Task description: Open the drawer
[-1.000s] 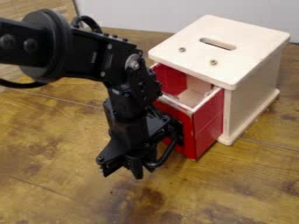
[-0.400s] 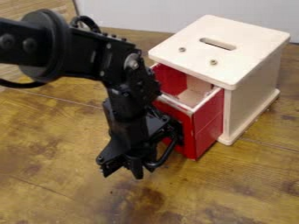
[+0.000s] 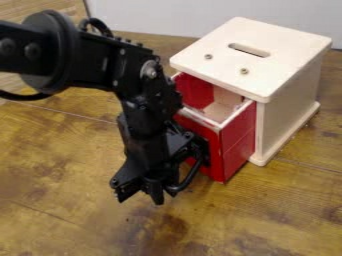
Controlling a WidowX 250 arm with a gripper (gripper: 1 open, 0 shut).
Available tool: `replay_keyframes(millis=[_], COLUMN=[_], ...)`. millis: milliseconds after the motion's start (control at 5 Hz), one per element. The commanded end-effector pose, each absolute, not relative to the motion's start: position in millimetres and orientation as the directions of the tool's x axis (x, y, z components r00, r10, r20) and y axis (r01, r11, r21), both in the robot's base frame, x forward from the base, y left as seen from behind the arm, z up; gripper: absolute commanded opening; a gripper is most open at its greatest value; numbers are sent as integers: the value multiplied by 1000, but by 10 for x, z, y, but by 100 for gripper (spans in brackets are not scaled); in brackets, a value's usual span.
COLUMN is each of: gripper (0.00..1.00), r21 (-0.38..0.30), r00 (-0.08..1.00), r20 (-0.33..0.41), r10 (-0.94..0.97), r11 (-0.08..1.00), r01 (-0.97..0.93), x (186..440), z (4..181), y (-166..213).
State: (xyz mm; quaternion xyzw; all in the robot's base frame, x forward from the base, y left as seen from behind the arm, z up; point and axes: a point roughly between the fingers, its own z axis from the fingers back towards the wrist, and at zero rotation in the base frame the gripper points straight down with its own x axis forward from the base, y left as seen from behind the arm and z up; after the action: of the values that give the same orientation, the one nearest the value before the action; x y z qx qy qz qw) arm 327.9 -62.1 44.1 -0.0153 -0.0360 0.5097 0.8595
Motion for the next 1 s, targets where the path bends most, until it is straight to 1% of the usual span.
replay_keyframes(millis=[0,800], gripper=[0,0], r21=[-92,-89], r00=[541,526], r20=[61,52], r10=[839,849], r11=[544,528], r01=[-834,-844], x=[3289,3294], z=[620,619], y=[-617,-558])
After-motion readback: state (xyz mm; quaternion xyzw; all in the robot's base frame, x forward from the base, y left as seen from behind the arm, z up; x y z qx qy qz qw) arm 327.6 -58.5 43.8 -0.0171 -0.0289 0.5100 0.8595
